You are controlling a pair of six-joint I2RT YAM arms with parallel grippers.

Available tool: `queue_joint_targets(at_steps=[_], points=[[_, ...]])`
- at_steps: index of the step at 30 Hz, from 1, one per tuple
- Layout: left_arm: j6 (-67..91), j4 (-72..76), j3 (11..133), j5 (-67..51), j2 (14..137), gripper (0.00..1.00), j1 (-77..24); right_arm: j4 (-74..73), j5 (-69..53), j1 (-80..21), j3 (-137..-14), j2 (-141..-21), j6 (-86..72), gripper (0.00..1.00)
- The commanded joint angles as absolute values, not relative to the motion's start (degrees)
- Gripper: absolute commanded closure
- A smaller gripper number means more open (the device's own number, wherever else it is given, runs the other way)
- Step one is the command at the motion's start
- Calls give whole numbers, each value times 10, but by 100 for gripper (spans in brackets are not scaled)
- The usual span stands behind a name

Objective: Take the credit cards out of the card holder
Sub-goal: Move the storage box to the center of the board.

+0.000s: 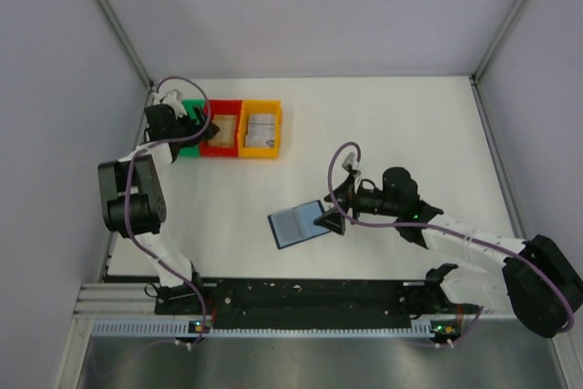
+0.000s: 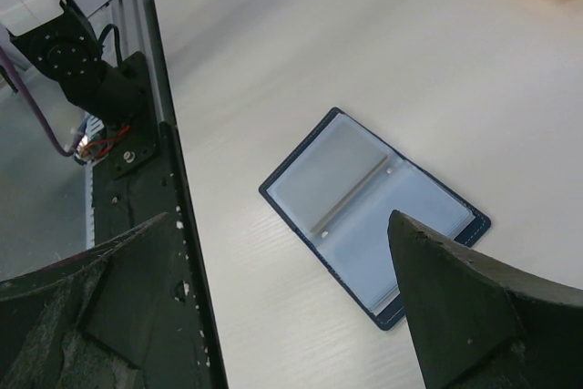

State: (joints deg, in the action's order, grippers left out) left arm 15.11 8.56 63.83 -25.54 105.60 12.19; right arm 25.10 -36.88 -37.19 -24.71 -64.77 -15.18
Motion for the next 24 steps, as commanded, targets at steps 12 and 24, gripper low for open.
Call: queue_joint_targets(at_steps=[12, 24], points=[[194, 31, 563, -135, 854, 1, 66, 108, -279, -382, -294, -616, -111, 2], [270, 3, 381, -195, 556, 1, -30, -32, -98, -531, -402, -693, -88, 9]])
